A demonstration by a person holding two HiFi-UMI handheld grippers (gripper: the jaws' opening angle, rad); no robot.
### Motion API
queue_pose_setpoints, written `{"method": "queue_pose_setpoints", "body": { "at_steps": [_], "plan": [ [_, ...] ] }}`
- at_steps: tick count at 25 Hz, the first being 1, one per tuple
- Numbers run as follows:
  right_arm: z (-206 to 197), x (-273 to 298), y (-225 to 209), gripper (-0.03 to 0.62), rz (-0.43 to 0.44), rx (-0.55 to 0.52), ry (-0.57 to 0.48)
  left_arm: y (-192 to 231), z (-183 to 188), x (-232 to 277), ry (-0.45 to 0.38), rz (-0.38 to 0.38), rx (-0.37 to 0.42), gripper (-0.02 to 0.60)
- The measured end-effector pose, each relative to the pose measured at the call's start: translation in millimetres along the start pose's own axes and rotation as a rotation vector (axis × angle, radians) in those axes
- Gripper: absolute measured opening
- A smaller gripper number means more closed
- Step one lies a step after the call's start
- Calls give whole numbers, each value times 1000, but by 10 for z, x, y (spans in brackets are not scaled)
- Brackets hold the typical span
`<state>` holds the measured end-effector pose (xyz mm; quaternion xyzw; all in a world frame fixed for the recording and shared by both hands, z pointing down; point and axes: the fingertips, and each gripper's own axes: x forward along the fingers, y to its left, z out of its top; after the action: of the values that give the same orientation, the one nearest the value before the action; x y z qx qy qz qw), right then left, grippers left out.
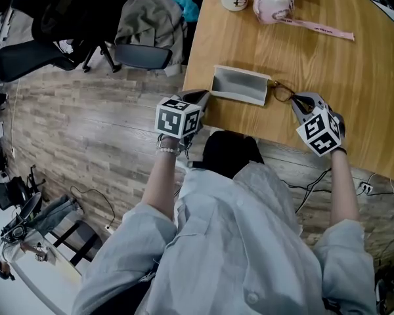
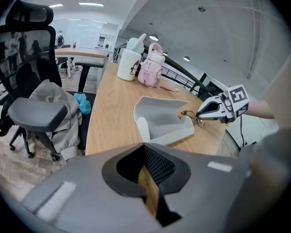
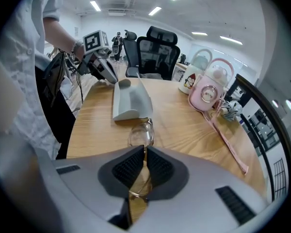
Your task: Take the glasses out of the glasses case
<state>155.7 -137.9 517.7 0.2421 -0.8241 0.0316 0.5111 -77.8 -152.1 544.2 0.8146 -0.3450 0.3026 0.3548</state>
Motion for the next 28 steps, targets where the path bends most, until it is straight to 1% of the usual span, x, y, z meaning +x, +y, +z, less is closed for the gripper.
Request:
{"method": "queue_pose_setpoints", "body": {
  "at_steps": [4, 7, 8, 9, 10, 14, 15, 16, 17, 18, 19, 21, 23, 26, 28],
  "plan": [
    [6, 13, -28, 14, -18, -4, 7, -7, -5, 4, 1, 1, 4, 3],
    [28, -2, -14, 18, -10, 8, 3, -12, -7, -1, -1, -3, 4, 3],
    [43, -10, -10, 31, -6, 16, -1, -9, -7, -5, -2, -3, 3, 3],
    [62, -23, -13, 62, -3, 26, -6, -7, -8, -8, -2, -3, 3, 3],
    [82, -43, -23, 79, -2, 37, -12, -7, -8, -10, -3, -3, 3, 3],
    [204, -148, -59, 97, -2, 70, -51, -16, -12, -13, -6, -11, 5, 3],
    [266, -175, -77, 96, -2, 67, -66, -13, -13, -18, -6, -12, 4, 3],
    [340, -200, -109, 78, -6, 62, -84, -8, -14, -23, -7, -12, 3, 3],
    [417, -221, -152, 39, -14, 60, -103, -6, -14, -24, -7, -12, 3, 3],
    [491, -237, -196, 14, -23, 67, -123, -8, -13, -19, -7, -14, 3, 3],
    [566, -247, -236, 5, -31, 81, -142, -12, -11, -14, -7, -16, 4, 3],
    [712, -243, -314, 2, -48, 100, -169, -19, -3, -9, -9, -18, 4, 3],
    [828, -207, -385, 2, -69, 96, -176, -28, 3, -7, -11, -21, 4, 3],
    [957, -107, -446, 2, -100, 56, -154, -32, 17, -8, -12, -28, 4, 3],
    [1044, -30, -408, 2, -97, 32, -150, -30, 22, -20, -14, -31, 5, 3]
  ]
}}
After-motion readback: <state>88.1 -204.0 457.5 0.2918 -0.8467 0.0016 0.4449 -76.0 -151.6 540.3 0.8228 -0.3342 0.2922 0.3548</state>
